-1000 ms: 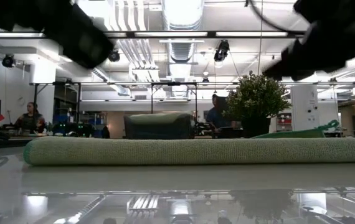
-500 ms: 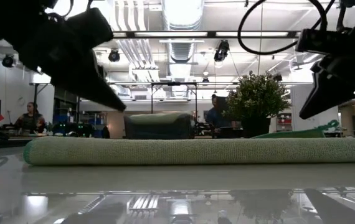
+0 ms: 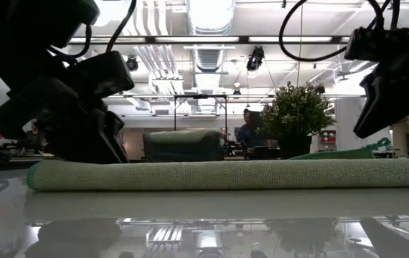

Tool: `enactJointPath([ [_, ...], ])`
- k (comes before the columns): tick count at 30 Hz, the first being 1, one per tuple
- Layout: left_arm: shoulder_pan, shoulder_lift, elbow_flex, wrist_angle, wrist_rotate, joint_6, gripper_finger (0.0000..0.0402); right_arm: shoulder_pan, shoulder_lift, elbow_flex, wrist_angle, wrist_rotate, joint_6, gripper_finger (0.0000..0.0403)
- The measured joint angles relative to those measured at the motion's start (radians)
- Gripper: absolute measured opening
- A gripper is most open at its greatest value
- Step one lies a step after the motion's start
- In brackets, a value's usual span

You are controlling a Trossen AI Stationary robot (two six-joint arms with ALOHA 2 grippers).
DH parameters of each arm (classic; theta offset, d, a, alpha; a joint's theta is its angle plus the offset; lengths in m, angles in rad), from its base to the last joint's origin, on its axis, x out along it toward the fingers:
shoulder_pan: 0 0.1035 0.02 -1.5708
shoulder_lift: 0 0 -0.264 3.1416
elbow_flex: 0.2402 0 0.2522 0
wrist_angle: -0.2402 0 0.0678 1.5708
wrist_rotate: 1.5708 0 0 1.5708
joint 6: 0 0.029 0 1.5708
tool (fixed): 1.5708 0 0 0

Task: Fold microfiber towels
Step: Fold the green microfiber towel

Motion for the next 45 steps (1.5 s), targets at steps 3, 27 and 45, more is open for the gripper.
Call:
enactJointPath([
  [3, 0.0, 0.007, 0.001, 0.001, 0.001, -0.002, 0.0105, 0.003, -0.029, 0.0, 0.006, -0.013, -0.037, 0.0133],
  [27, -0.001, 0.01, 0.0, -0.003, -0.006, -0.001, 0.0105, -0.082, 0.013, -0.095, 0.025, 0.116, 0.095, 0.0106],
  [45, 0.0, -0.091, 0.005, 0.004, 0.003, 0.058, 0.0105, -0.146, -0.02, 0.052, -0.098, -0.082, 0.041, 0.0085],
])
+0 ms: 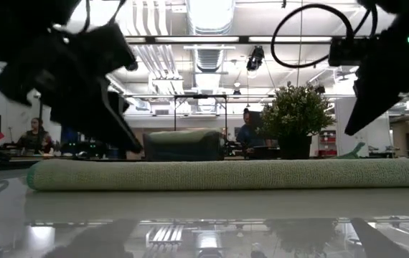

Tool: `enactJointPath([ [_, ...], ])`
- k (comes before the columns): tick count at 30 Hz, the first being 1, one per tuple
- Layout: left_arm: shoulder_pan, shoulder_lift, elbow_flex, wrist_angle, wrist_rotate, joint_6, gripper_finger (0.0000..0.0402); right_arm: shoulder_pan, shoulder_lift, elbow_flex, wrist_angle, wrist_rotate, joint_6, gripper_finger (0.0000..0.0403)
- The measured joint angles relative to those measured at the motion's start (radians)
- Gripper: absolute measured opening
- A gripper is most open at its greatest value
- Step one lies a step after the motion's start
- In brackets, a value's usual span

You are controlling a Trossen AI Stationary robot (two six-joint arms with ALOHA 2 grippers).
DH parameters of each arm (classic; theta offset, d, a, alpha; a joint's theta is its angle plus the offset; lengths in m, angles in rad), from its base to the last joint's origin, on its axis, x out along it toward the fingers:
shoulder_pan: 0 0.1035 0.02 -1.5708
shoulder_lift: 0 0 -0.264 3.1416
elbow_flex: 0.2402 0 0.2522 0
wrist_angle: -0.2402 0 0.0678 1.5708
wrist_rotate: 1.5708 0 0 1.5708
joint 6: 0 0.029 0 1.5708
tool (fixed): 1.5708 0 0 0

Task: Fold microfiber towels
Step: Fold the green microfiber towel

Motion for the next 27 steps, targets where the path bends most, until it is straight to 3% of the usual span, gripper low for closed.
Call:
enactJointPath([
  [7, 0.0, -0.113, -0.001, 0.014, -0.008, -0.011, 0.0105, 0.0, 0.001, 0.093, 0.002, -0.153, 0.078, 0.0108],
  [15, -0.023, -0.15, -0.005, 0.168, 0.085, 0.119, 0.0105, 0.0, 0.001, 0.157, -0.001, -0.16, 0.072, 0.0084],
  [22, -0.029, -0.113, -0.006, 0.154, 0.086, 0.124, 0.0105, 0.003, 0.002, 0.152, -0.134, -0.387, 0.395, 0.0059],
  [27, -0.026, -0.081, -0.006, 0.144, 0.082, 0.127, 0.0105, 0.03, 0.001, 0.114, -0.141, -0.434, 0.445, 0.0097],
])
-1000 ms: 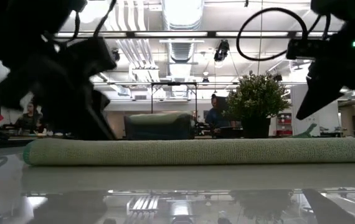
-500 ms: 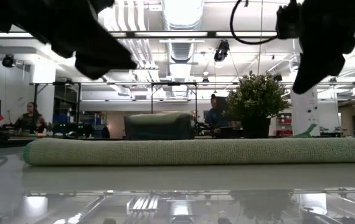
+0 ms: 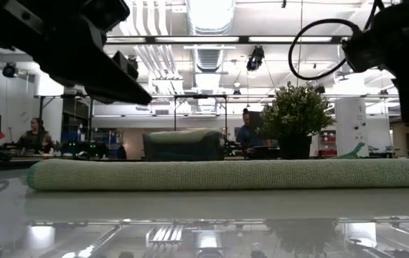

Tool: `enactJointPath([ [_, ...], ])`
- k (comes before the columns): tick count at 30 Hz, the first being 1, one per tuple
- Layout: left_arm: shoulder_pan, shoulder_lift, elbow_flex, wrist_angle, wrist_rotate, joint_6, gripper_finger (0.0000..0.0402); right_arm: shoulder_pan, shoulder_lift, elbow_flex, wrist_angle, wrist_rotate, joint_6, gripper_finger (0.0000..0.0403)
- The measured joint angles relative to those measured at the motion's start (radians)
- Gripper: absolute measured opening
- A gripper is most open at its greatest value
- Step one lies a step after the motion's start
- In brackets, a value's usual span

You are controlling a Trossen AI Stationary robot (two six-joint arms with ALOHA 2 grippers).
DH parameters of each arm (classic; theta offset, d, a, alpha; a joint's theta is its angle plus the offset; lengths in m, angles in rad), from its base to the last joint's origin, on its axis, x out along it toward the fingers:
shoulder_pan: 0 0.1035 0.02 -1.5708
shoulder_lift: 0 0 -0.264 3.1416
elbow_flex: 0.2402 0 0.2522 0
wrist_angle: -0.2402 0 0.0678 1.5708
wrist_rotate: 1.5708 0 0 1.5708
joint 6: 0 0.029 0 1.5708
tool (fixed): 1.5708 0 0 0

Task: Fold microfiber towels
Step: Fold the green microfiber towel

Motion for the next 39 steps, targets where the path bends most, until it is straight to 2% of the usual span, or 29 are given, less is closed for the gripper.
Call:
enactJointPath([
  [6, 0.0, 0.032, 0.0, -0.012, -0.003, -0.001, 0.0105, 0.032, 0.008, -0.009, 0.047, 0.004, -0.089, 0.0162],
  [13, 0.0, 0.038, 0.0, -0.007, -0.003, -0.029, 0.0105, 0.043, 0.012, -0.024, 0.056, 0.055, 0.045, 0.0204],
  [15, 0.0, 0.038, 0.0, -0.006, -0.004, -0.034, 0.0105, 0.061, 0.014, -0.03, 0.067, 0.086, -0.021, 0.0212],
  [18, 0.0, 0.038, 0.0, -0.004, -0.015, -0.086, 0.0105, 0.103, 0.014, -0.029, 0.197, 0.114, -0.238, 0.022],
  [20, -0.003, 0.038, 0.001, -0.004, -0.015, -0.091, 0.0105, 0.118, 0.014, -0.028, 0.249, 0.135, -0.273, 0.0221],
  [26, -0.01, 0.036, 0.025, -0.001, -0.023, -0.083, 0.0105, 0.118, 0.014, -0.028, 0.237, 0.16, -0.043, 0.0217],
  [30, -0.009, 0.036, 0.023, -0.004, -0.051, -0.083, 0.0105, 0.107, 0.014, -0.038, 0.157, 0.179, 0.101, 0.0223],
  [34, -0.009, 0.036, 0.021, -0.004, -0.068, -0.083, 0.0105, 0.087, 0.014, -0.075, 0.147, 0.18, 0.13, 0.0237],
  [39, -0.009, 0.036, 0.019, -0.005, -0.153, -0.083, 0.0105, 0.064, 0.014, -0.147, 0.204, 0.179, 0.142, 0.0257],
])
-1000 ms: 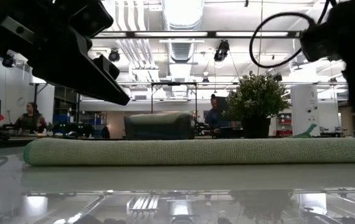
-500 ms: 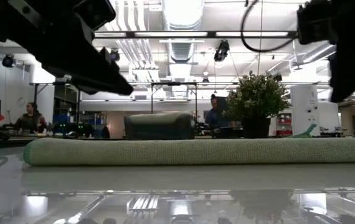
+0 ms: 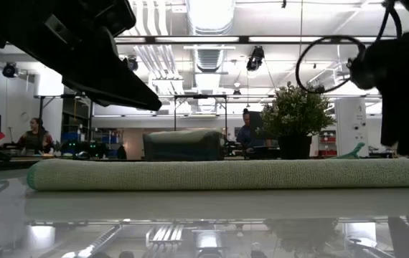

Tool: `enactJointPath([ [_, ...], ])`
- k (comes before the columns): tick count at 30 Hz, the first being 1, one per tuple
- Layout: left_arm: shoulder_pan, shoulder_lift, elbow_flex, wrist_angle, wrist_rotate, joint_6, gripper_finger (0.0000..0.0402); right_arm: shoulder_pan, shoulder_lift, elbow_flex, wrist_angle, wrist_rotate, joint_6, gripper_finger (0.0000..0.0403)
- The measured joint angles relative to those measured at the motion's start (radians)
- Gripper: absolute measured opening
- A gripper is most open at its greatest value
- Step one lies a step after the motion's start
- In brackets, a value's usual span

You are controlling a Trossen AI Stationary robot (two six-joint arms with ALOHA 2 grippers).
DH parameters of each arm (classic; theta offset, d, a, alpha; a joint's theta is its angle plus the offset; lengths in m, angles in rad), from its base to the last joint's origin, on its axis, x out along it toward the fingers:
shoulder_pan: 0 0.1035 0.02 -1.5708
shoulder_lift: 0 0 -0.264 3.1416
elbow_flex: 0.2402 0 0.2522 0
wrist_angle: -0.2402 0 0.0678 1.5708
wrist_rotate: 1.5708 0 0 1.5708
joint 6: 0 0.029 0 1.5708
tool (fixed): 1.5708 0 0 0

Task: Fold microfiber towels
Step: Fold the green microfiber towel

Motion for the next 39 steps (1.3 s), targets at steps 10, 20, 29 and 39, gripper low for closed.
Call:
enactJointPath([
  [10, 0.001, 0.0, -0.001, 0.0, -0.021, 0.027, 0.0105, -0.005, -0.003, -0.167, 0.251, 0.009, -0.006, 0.0271],
  [20, 0.003, 0.0, -0.001, 0.0, -0.024, 0.035, 0.0105, -0.005, -0.001, -0.302, 0.686, 0.007, -0.053, 0.0267],
  [29, 0.003, -0.001, -0.002, -0.012, -0.019, 0.027, 0.0105, -0.005, -0.001, -0.307, 0.708, 0.071, -0.075, 0.0201],
  [39, -0.009, -0.025, -0.002, -0.302, 0.137, -0.106, 0.0105, -0.005, -0.002, -0.259, 0.699, 0.073, -0.115, 0.0081],
])
